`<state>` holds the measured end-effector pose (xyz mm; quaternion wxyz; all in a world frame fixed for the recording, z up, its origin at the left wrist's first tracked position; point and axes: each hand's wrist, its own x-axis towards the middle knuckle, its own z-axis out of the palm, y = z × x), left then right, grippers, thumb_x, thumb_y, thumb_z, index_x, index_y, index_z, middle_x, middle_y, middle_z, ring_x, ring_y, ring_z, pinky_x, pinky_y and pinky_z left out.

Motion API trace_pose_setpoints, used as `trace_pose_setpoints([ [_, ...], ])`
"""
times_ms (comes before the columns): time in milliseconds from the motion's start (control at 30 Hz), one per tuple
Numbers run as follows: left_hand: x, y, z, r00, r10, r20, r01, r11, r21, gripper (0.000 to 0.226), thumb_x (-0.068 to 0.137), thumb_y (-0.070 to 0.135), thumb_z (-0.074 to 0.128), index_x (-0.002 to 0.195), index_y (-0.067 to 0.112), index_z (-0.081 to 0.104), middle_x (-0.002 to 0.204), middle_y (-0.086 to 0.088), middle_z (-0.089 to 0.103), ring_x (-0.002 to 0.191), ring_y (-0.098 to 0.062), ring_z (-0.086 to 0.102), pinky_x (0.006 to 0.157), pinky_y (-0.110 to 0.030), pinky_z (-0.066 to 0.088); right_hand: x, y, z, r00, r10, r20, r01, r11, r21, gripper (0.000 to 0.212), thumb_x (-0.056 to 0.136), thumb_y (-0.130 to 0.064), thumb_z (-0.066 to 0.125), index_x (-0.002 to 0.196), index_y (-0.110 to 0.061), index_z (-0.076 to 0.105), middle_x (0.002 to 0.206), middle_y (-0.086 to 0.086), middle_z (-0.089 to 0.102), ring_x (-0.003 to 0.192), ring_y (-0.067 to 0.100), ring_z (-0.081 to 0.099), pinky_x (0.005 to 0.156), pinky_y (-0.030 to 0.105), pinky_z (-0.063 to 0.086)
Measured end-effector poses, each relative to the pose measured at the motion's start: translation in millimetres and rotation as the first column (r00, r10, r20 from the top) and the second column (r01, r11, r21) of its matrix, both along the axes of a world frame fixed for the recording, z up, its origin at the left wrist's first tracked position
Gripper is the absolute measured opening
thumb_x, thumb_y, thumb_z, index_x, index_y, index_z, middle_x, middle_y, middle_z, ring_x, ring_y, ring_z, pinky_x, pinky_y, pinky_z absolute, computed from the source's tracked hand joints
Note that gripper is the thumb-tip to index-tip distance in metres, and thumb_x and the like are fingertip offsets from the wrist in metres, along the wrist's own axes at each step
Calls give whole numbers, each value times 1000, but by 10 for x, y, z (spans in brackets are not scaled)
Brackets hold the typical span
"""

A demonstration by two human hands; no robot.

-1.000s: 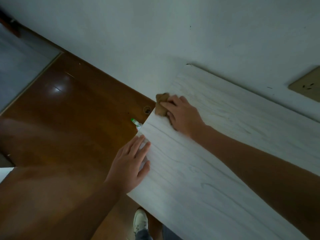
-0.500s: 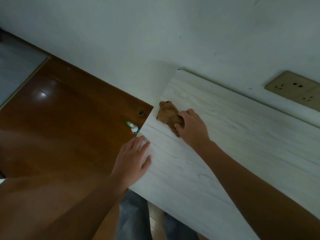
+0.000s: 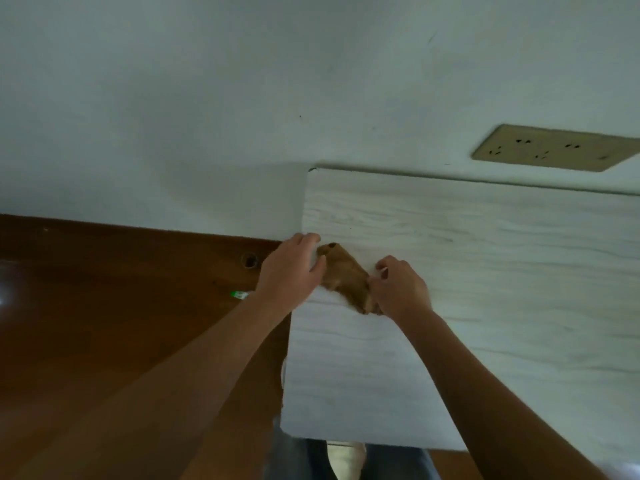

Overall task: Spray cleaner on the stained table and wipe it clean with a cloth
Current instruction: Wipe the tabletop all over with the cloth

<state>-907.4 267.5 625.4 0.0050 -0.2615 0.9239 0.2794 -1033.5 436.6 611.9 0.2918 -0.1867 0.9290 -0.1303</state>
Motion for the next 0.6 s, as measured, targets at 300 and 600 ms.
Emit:
trace_pose_setpoints([
  [300,-619,-186,-63,862,-418,287,451,891,-56,39,98,36,54,134,21,53,128,-6,53,118,-27,51,98,-44,45,148,17,-4,998,27,54,-23,998,-59,8,89,-28,63,95,-29,57,95,-9,56,90,16,55,67,26,41],
  [600,-483,-214,38,925,-328,192,288,934,210,13,90,25,65,96,27,53,95,7,58,89,-16,57,73,-30,48,32,203,45,978,116,172,-98,989,-112,9,87,-31,64,91,-37,59,93,-13,61,88,12,59,67,22,42],
])
